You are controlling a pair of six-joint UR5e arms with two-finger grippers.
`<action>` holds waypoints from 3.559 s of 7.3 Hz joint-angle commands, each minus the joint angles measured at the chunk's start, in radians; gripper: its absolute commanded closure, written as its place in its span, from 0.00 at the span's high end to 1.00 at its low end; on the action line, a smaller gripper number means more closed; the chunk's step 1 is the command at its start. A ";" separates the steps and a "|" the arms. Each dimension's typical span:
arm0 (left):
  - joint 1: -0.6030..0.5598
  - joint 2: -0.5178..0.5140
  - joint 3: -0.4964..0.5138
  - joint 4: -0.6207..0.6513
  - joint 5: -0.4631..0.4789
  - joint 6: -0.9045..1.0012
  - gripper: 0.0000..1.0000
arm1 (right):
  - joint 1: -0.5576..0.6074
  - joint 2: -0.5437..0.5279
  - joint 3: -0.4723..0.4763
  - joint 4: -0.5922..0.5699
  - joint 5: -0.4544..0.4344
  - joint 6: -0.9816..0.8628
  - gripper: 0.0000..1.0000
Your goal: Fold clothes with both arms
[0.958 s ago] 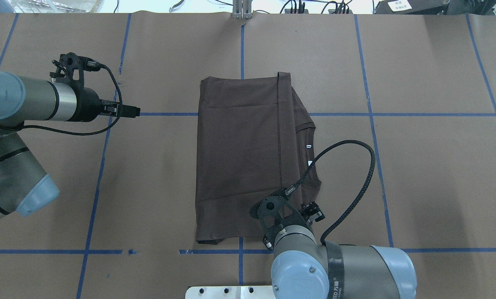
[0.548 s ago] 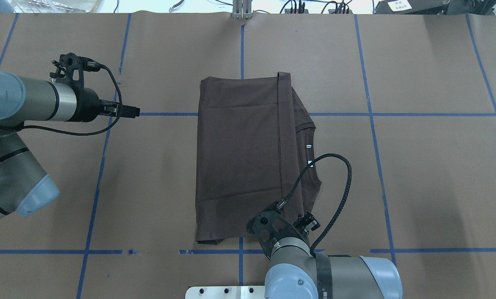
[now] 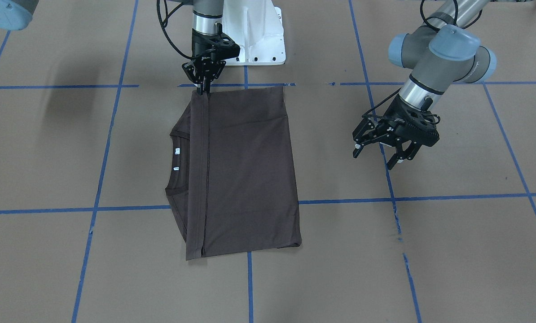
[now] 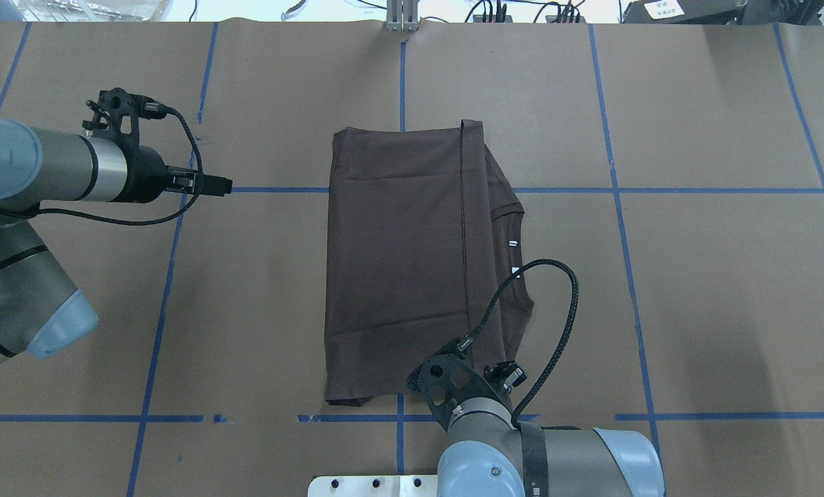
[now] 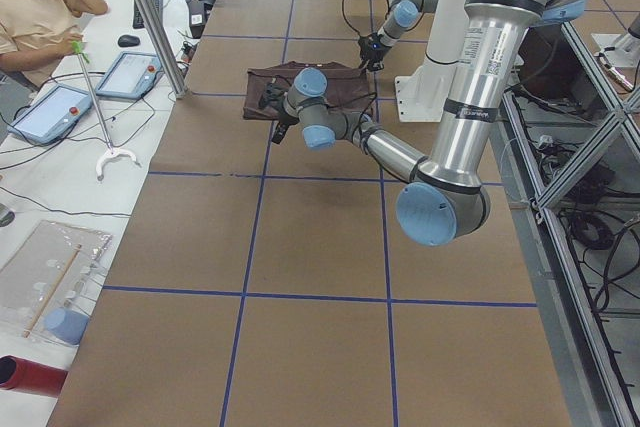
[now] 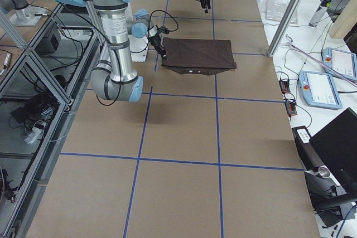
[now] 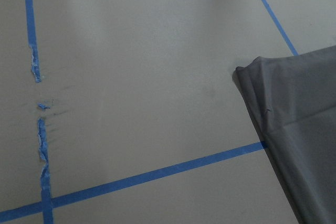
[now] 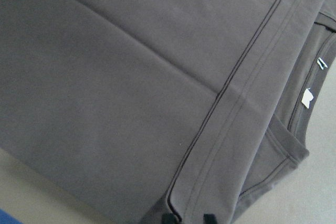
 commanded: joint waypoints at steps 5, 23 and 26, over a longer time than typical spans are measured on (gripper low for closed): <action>0.002 0.000 -0.002 0.000 0.000 -0.001 1.00 | 0.014 -0.032 0.067 -0.002 0.003 0.044 0.00; 0.009 -0.006 0.012 -0.001 0.002 0.002 1.00 | 0.001 -0.170 0.073 0.119 0.079 0.204 0.17; 0.009 -0.005 0.010 -0.001 0.002 0.002 1.00 | 0.006 -0.169 0.072 0.117 0.073 0.205 0.00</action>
